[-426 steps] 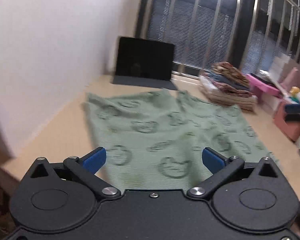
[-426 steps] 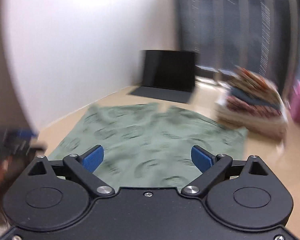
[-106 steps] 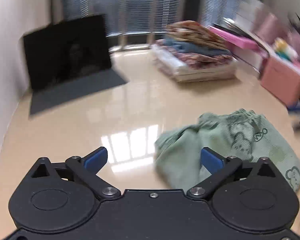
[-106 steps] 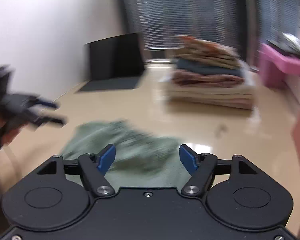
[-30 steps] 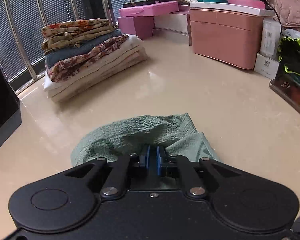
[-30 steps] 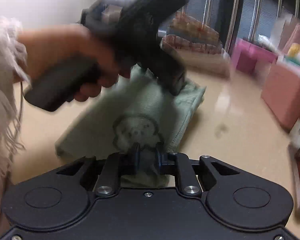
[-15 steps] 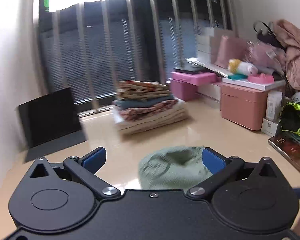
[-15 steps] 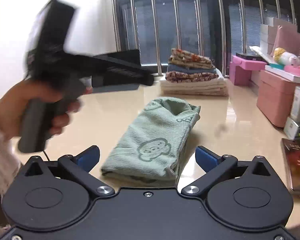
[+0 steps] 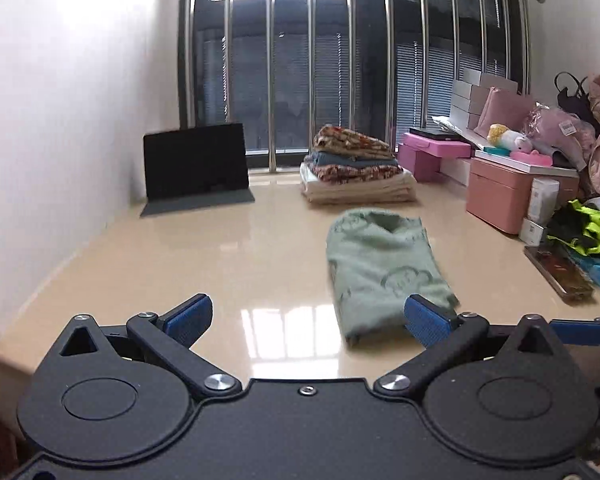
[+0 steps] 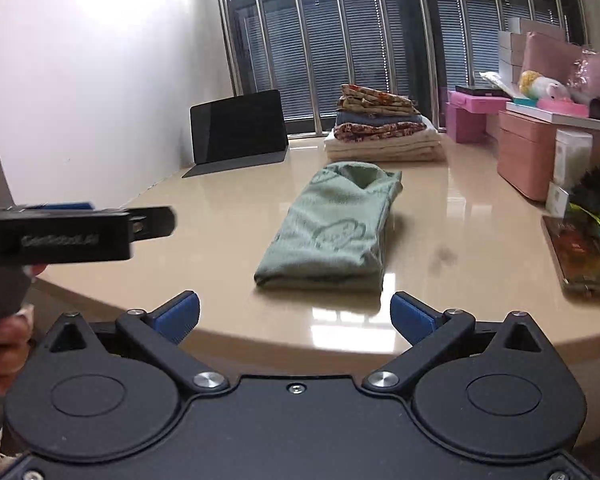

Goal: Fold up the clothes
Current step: 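Grasp the folded green bundle with the right gripper and lift it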

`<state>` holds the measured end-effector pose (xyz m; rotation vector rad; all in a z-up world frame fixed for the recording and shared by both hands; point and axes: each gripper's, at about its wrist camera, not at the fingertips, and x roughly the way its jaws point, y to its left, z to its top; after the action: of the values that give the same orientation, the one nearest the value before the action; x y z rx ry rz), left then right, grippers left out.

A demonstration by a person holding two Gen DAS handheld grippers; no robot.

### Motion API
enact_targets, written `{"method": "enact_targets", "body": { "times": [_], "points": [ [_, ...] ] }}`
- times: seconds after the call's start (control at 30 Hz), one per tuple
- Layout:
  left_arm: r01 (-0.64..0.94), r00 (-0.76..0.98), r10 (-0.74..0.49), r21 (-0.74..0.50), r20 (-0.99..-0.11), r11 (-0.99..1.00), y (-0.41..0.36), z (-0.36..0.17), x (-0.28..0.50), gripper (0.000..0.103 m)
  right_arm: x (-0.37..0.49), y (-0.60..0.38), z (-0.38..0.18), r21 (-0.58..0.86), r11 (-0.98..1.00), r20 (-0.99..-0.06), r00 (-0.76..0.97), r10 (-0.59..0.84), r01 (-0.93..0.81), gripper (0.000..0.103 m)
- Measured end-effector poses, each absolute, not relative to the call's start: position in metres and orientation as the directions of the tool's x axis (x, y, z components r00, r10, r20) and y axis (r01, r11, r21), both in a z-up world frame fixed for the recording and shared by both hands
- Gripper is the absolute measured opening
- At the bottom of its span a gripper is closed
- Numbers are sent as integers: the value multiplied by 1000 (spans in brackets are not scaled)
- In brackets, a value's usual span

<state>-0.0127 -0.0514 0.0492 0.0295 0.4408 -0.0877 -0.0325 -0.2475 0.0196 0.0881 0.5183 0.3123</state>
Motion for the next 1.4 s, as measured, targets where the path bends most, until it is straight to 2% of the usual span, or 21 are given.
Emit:
{"method": "enact_targets", "body": {
  "times": [0.3,0.43,0.5,0.57,0.7,0.8,0.83,0.93,1.0,1.03,1.13,1.27,1.4],
  "points": [
    [29,845,-53,-52,-533,998,-45,30,-64,103,-82,-253,9,185,953,-482,823,300,-239,103],
    [7,864,-21,-29,-504,1000,-39,33,-49,103,-78,-257,10,190,954,-462,837,295,-231,103],
    [19,873,-23,-13,-488,1000,-36,37,-27,103,-60,-266,17,210,950,-432,850,301,-230,103],
    [73,854,-67,-9,-517,997,-38,40,15,103,-33,-275,26,231,944,-408,857,315,-237,103],
    [142,755,-172,-98,-632,985,-44,29,135,101,78,-284,38,285,925,-486,794,366,-252,99],
    [112,689,-182,-145,-702,983,-54,3,215,84,170,-293,14,371,912,-597,707,380,-177,89],
    [97,677,-183,-160,-713,982,-56,-5,231,77,199,-296,2,394,907,-633,673,383,-146,83],
    [89,643,-256,-262,-722,961,-59,-24,269,68,239,-304,-21,454,884,-633,657,408,-111,69],
    [114,657,-296,-298,-693,948,-61,-28,282,53,258,-297,-20,489,863,-622,643,447,-126,37],
    [127,652,-321,-318,-687,939,-61,-29,288,28,268,-290,-16,500,854,-611,640,465,-144,16],
    [133,665,-369,-383,-649,914,-47,-18,309,12,301,-268,-5,531,825,-576,630,520,-196,9],
    [150,735,-376,-405,-564,902,-11,23,354,11,344,-239,10,568,780,-526,612,590,-264,8],
    [109,803,-273,-319,-530,941,24,59,422,11,414,-186,39,513,790,-500,632,592,-334,8]
  ]
}}
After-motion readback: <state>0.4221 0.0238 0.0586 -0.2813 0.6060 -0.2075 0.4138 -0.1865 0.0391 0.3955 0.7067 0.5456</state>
